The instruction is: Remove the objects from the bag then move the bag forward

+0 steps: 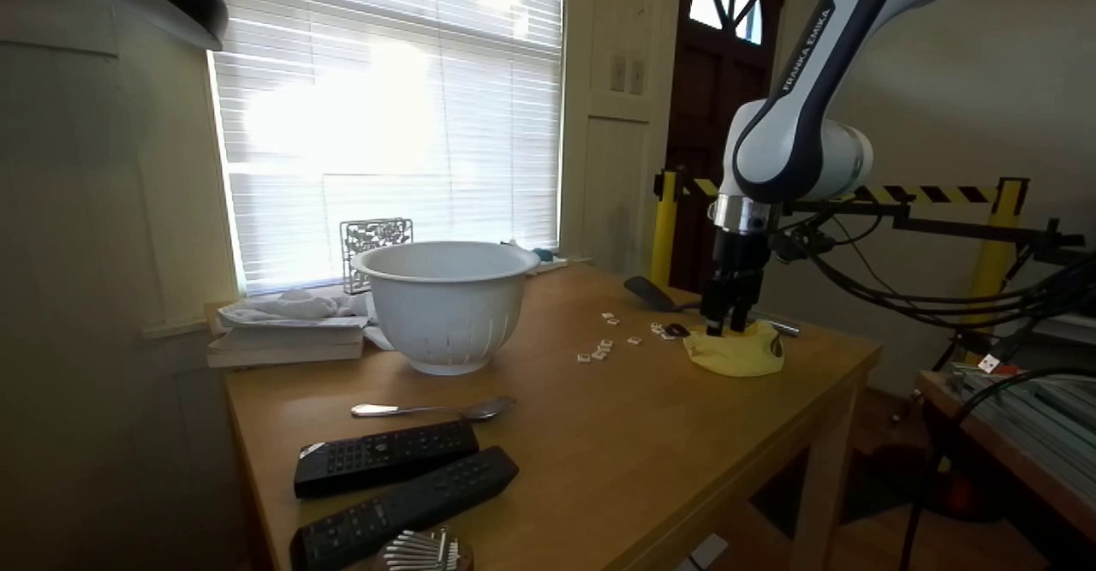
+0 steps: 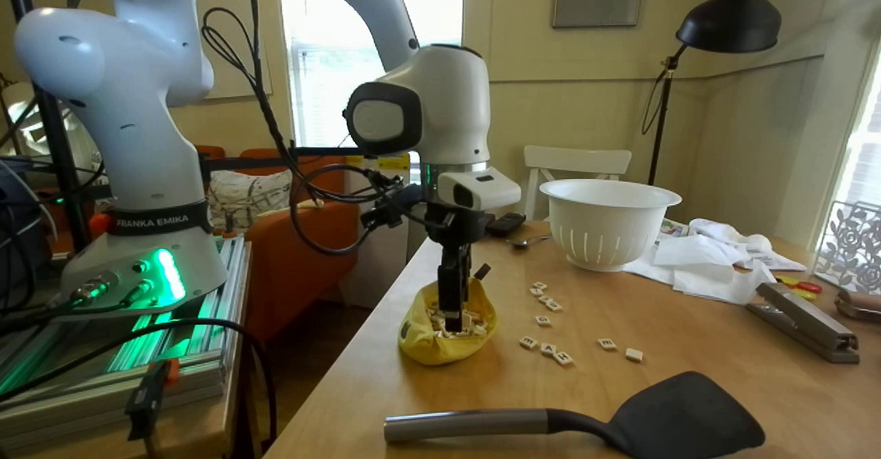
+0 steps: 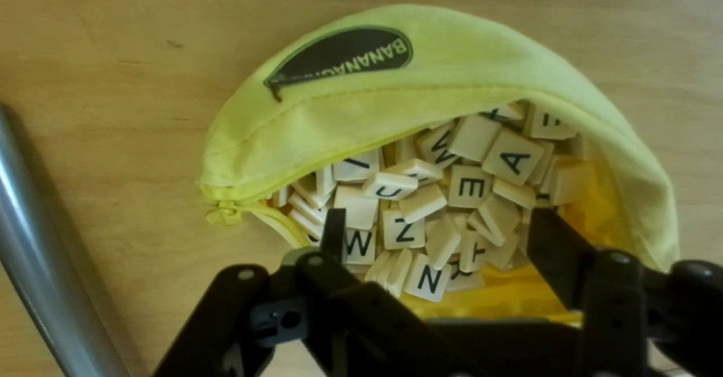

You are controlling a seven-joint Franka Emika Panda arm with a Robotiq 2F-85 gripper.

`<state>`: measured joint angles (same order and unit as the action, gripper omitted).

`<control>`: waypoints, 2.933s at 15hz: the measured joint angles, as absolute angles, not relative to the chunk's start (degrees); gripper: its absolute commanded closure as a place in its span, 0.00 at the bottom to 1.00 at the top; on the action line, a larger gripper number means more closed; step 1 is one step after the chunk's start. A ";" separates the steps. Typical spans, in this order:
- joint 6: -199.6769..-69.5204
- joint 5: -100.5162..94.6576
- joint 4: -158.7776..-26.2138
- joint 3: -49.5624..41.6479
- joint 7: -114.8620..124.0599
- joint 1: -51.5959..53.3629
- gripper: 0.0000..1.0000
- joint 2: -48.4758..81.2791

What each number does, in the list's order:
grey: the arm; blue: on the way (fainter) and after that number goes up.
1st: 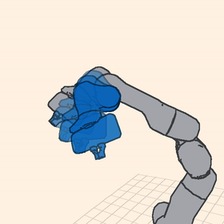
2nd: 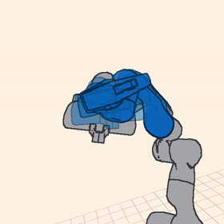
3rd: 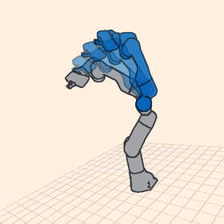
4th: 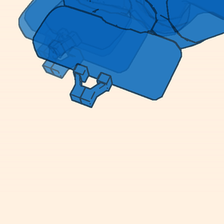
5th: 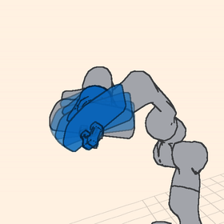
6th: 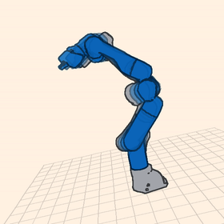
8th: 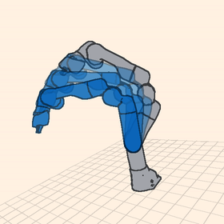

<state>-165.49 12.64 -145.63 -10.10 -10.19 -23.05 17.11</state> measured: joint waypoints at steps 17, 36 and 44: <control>-171.34 13.07 -146.08 -6.53 -15.41 -27.54 0.95 20.28; -162.71 8.44 -137.09 -12.02 -2.34 -16.78 0.95 13.97; -160.16 8.15 -122.85 -14.76 1.08 -16.51 0.95 28.44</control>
<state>-160.16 8.15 -122.85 -14.76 1.08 -16.51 28.44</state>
